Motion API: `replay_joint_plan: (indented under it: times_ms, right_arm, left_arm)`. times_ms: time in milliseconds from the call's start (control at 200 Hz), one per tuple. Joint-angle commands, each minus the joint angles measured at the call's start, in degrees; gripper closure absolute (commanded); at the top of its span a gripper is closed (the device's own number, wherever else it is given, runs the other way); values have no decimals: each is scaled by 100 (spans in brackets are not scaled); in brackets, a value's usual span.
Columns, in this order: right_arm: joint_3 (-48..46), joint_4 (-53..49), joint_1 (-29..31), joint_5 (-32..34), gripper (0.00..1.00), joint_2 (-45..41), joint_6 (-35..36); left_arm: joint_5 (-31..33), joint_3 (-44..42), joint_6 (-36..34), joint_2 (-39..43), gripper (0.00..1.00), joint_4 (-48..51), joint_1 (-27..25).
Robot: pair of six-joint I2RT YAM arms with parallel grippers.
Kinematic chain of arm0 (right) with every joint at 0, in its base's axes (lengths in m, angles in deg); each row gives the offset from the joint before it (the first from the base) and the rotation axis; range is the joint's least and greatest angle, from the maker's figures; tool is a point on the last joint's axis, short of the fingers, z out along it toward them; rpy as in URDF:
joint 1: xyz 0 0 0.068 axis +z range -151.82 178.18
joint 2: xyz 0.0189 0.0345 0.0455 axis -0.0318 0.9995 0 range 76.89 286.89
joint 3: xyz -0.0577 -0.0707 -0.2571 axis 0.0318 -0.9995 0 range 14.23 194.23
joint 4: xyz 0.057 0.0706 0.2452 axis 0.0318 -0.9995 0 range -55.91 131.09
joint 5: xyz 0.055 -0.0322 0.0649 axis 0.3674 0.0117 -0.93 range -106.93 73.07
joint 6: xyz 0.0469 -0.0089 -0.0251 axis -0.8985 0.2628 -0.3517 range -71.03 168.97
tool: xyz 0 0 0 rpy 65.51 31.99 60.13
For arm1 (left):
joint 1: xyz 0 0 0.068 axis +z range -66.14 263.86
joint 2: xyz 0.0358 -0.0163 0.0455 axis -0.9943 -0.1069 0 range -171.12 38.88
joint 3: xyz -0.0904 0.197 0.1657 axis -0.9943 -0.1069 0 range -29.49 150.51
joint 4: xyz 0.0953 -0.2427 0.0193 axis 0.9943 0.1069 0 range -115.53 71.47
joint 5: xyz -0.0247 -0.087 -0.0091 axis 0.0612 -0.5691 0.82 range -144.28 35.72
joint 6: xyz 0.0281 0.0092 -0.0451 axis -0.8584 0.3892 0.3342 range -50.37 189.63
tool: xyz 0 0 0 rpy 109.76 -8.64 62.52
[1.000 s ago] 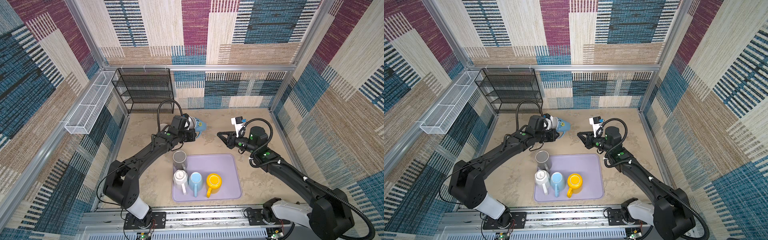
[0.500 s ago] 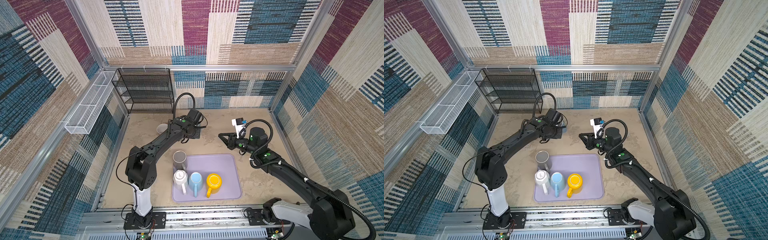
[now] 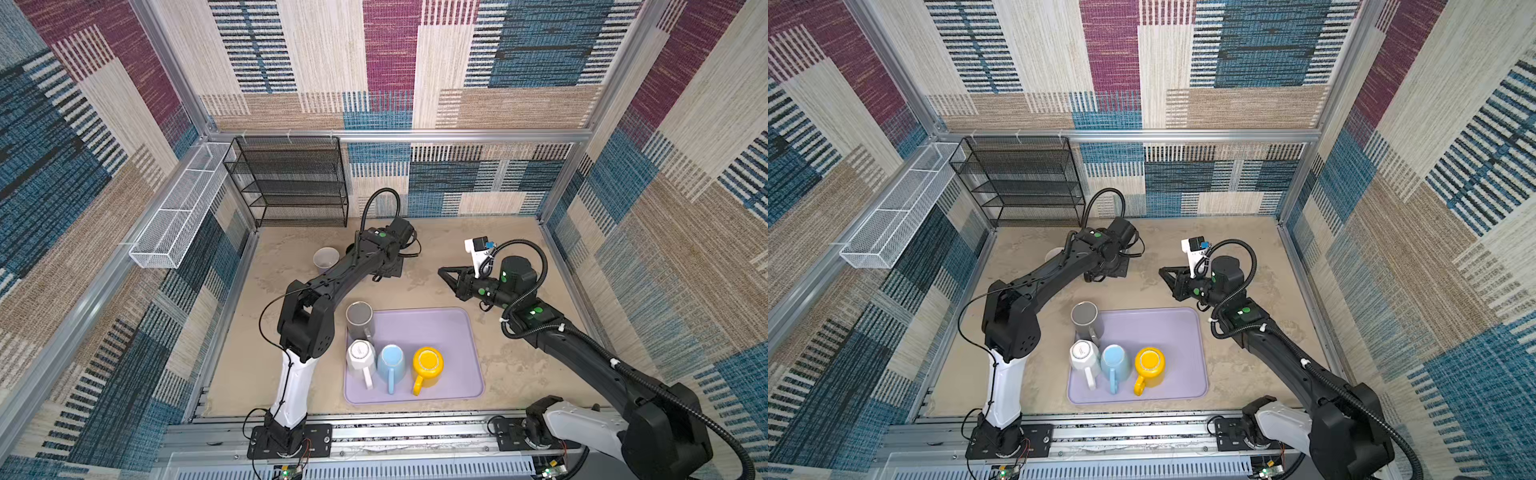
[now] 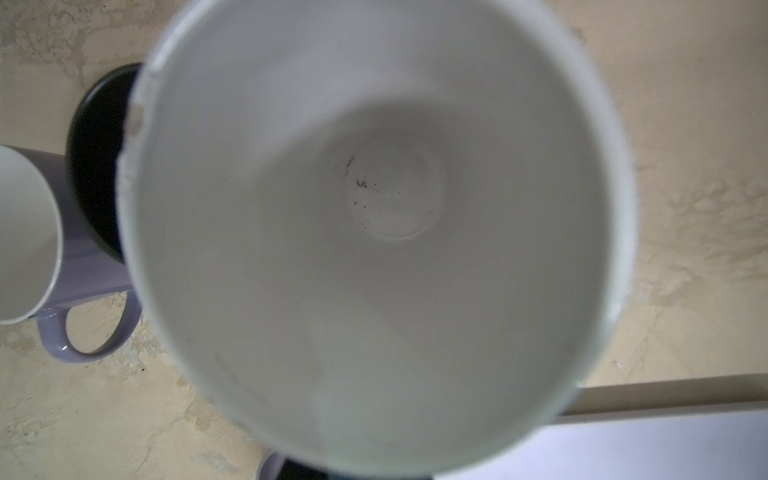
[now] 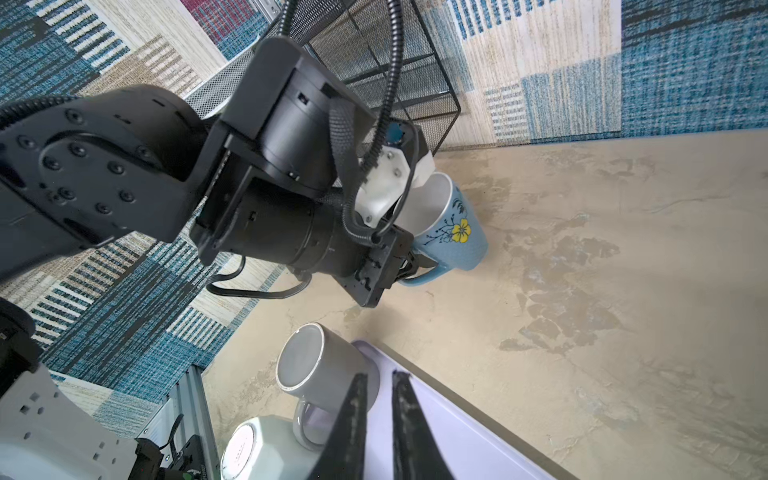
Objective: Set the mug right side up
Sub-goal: 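Open the right gripper and pull back while the left gripper turns the mug upright, then lower the upright blue polka-dot mug beside the black mug with the left gripper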
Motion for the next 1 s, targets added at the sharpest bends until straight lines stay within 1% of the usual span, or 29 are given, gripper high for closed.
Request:
replay_joint_plan:
  times_ms: [0,270,997]
  right_arm:
    - [-22,10,-2,59,84,-43,42]
    - [-20,-45,-12,83,83,-72,58]
    - [39,-49,-22,50,83,13,46]
  left_arm:
    - [182,280,-144,-197,100,189,24]
    - [44,765,-192,-639,100,440,115]
    - [-211,891,-350,-943,100,495,375]
